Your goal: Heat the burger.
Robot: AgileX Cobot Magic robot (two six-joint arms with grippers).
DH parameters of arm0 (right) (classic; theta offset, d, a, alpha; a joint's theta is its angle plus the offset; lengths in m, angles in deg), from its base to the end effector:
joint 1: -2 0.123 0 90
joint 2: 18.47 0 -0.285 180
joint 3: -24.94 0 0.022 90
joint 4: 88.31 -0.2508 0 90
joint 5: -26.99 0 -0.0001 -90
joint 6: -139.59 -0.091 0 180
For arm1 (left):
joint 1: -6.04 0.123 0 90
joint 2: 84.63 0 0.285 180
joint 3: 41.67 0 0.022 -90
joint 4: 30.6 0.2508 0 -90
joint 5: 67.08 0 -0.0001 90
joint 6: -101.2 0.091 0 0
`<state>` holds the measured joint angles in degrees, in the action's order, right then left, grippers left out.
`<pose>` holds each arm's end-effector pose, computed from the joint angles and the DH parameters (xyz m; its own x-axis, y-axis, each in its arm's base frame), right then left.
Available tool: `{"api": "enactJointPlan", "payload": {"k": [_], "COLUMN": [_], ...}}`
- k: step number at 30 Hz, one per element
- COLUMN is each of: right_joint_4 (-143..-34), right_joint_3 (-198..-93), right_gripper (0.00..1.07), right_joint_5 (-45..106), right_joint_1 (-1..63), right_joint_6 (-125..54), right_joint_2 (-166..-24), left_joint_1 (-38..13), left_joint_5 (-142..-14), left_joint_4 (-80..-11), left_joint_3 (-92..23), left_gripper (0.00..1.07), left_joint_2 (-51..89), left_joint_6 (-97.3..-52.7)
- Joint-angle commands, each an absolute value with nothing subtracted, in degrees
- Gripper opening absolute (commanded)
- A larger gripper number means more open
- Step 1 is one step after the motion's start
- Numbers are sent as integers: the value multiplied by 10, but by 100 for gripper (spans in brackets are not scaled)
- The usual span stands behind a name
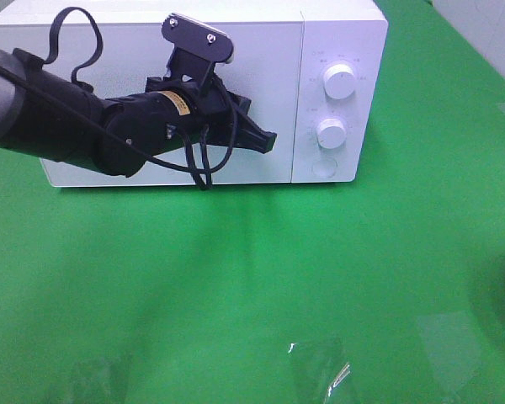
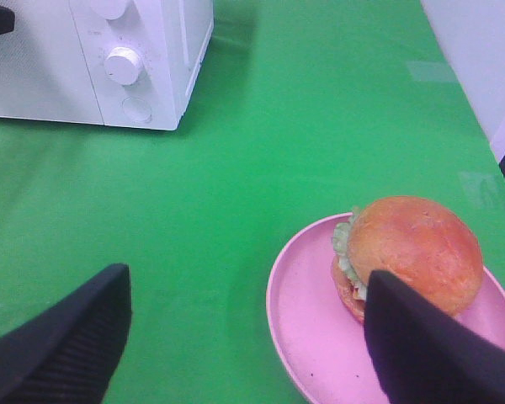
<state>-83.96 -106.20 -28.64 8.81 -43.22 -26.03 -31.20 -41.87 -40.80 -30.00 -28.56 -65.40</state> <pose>-0.0009 -0.0058 0.2835 -0.3719 -0.0383 -0.9275 -0.0584 0.9981 -0.0177 0.3505 -0.2579 0.1634 -0.2415 0.2743 -0.9308 0.5663 0.8188 0.0944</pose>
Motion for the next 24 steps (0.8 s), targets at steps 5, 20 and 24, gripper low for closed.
{"api": "enactJointPlan", "payload": {"k": [5,20,24], "right_joint_4": [-841,-841,-841], "right_joint_3": [-1059,-1059,-1059], "right_gripper": [73,73,73], "right_joint_5": [-281,-281,-281], "right_joint_1": [86,86,86], "right_joint_6": [-426,-426,-426], "right_joint_2": [-245,-245,-245], "left_joint_1": [-310,-379,-384], "left_joint_5": [-441,-748,-803], "left_joint_4": [-466,-466,-476], "left_joint_3": [-300,-286,-286], "left_gripper": [0,85,97], "left_joint_2": [-250,-180,-177], "left_joint_6": [-651,-651,-652]}}
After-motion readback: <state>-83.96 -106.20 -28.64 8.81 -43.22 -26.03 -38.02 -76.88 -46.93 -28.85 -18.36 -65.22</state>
